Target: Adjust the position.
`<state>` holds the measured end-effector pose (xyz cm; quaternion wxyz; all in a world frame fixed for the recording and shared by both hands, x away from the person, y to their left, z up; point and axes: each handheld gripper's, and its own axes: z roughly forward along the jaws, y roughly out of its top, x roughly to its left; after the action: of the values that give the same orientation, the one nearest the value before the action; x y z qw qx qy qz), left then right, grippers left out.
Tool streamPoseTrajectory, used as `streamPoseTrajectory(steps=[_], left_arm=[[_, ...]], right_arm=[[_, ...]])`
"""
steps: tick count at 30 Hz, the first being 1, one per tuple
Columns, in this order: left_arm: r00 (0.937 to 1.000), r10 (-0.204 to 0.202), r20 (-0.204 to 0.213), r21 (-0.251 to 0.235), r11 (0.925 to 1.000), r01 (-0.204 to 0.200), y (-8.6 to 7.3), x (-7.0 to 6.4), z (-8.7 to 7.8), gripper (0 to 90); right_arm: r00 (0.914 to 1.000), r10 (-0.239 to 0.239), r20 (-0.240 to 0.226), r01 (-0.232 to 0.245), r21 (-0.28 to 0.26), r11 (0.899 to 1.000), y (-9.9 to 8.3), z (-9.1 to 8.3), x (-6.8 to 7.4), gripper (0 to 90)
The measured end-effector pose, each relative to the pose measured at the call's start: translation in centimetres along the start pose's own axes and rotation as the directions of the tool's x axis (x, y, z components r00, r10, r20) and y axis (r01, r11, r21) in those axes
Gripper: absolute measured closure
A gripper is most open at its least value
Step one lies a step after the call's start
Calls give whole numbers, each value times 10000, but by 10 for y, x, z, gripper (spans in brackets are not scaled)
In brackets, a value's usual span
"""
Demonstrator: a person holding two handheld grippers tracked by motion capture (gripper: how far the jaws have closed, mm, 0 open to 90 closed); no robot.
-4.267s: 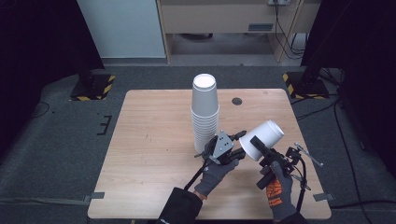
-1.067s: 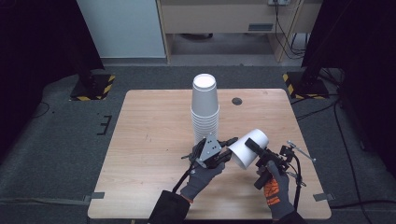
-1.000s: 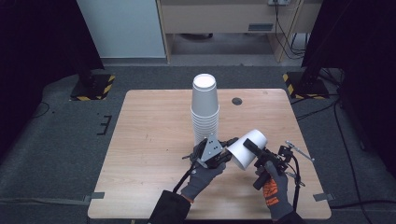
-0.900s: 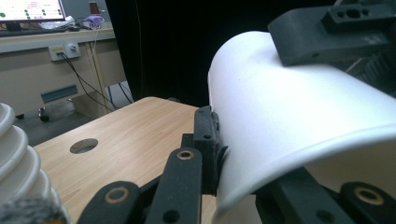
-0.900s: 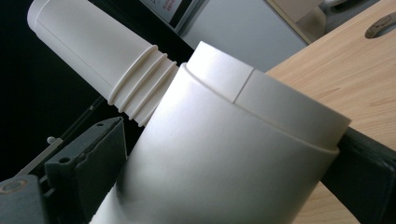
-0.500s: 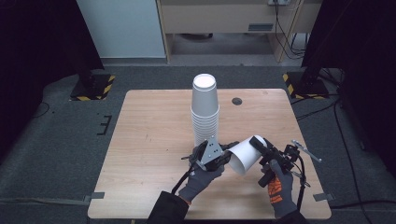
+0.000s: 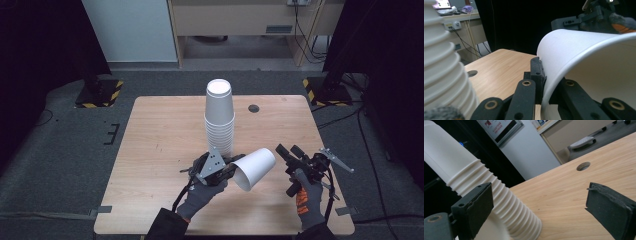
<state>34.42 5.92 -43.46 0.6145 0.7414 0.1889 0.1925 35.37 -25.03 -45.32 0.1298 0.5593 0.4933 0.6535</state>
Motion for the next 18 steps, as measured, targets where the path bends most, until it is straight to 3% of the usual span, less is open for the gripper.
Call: streamPoseTrajectory(steps=[5, 9, 12, 14, 16, 18], left_arm=[[9995, -284, -164, -86, 9996, 283, 0, 7, -16, 856], [9990, -325, -303, -72, 9995, 323, -1, 11, -25, 856], [9984, -407, -380, -46, 9992, 405, -2, 15, -31, 856], [9980, -446, -443, 15, 9990, 447, -3, 17, -34, 855], [9971, -594, -486, 20, 9982, 595, -4, 20, -39, 855], [9964, -669, -517, 30, 9977, 671, -6, 22, -42, 854]], right_arm=[[9976, -625, 284, 621, 141, 9980, 2, 0, -2, 79], [9884, -1358, 673, 1340, 309, 9905, 4, -1, -4, 79], [9849, -1540, 789, 1514, 388, 9877, 4, -2, -5, 80], [9794, -1809, 894, 1767, 525, 9829, 5, -3, -6, 80], [9670, -2324, 1043, 2252, 764, 9713, 4, -2, -6, 83], [9626, -2494, 1054, 2407, 887, 9665, 4, -2, -6, 83]])
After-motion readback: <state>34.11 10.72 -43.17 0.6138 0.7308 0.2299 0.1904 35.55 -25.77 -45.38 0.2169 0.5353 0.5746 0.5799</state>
